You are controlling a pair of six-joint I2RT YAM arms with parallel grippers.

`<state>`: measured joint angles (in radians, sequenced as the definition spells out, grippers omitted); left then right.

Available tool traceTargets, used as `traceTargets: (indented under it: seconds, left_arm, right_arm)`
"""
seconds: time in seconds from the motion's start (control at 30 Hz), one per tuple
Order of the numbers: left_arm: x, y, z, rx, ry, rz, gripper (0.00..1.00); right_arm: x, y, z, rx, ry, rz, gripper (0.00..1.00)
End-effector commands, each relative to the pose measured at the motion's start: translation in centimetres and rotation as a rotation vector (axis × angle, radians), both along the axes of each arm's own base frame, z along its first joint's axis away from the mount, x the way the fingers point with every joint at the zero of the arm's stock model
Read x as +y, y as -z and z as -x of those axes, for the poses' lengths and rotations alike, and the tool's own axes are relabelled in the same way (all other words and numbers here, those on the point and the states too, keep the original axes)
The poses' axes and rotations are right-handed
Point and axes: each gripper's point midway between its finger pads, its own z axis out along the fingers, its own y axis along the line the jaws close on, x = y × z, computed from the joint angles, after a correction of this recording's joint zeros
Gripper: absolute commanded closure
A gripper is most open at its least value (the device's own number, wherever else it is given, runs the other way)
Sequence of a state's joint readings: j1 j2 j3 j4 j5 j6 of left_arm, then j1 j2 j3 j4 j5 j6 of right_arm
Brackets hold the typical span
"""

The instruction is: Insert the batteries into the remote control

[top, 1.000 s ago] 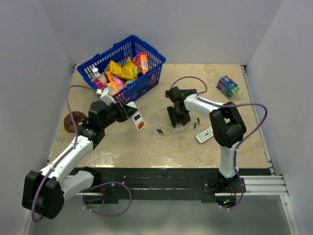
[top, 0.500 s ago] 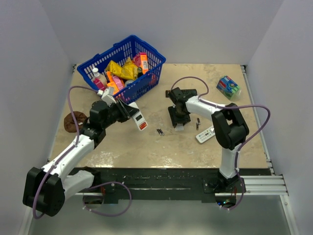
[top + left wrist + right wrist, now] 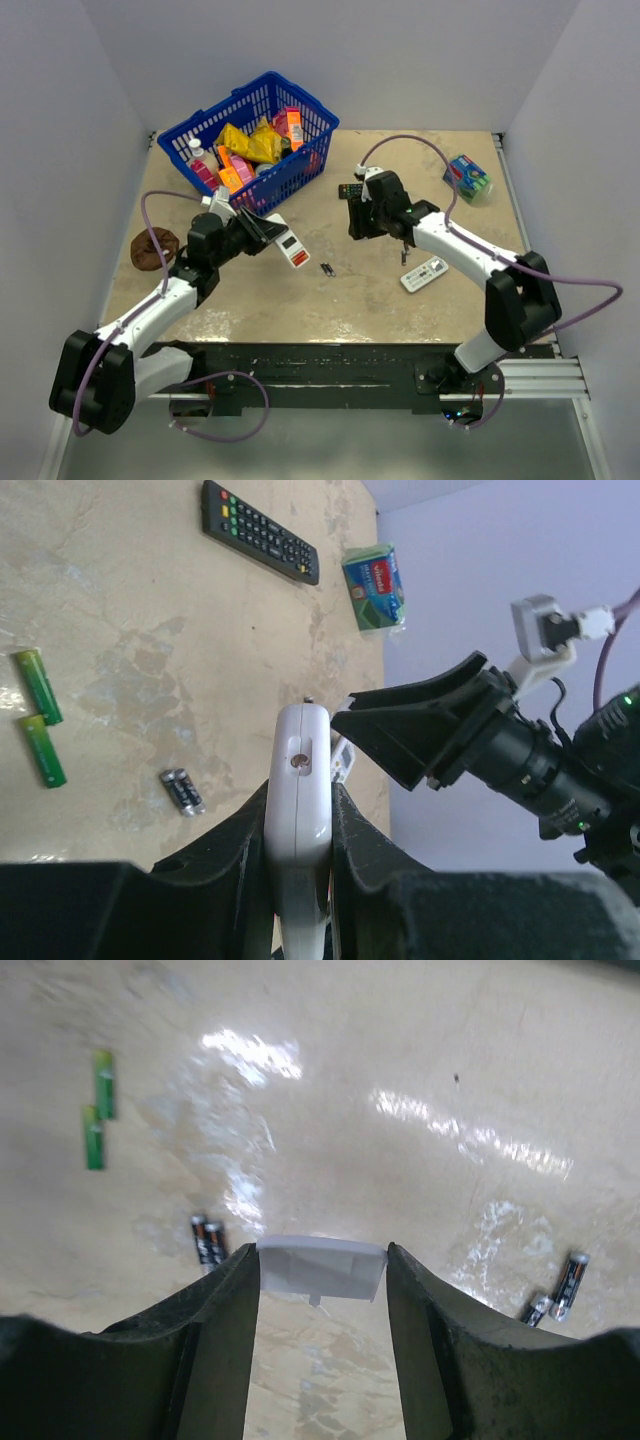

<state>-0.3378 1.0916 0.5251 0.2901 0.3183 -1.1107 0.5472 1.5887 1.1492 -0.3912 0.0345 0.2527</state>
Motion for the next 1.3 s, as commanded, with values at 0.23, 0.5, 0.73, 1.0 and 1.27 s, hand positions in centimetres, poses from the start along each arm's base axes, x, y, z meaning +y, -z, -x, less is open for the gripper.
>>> traceTargets:
  seconds: [0.23,0.5,0.73,1.0,1.27]
  left_arm:
    - [-1.2,-4.2,-1.1,-0.033,0.002,0.231,1.00]
    - [-0.8,-6.9,-1.2,-0.077,-0.041,0.389,1.00]
    - [-0.4,-9.5,-1.1,-0.072,-0.061,0.543,1.00]
    - [-0.4,-11.2,-1.0,-0.045,-0.059,0.627,1.00]
    - [-0.7,-12.3,-0.7,-0.041,-0.046,0.659,1.00]
  right_arm:
    - [7.2,-16.1,1.8,-0.511,-0.202,-0.409,0.73]
    - [11.0,-21.9,5.7,-0.679,-0.317,-0.581,0.73]
    - [11.4,-24.4,7.1,-0.763,-0.381,-0.645,0.72]
    - [11.7,-24.3,8.0,-0.797,-0.424,-0.652,0.72]
    - [12.2,-23.9,8.3,-0.829,-0.445,-0.629,0.72]
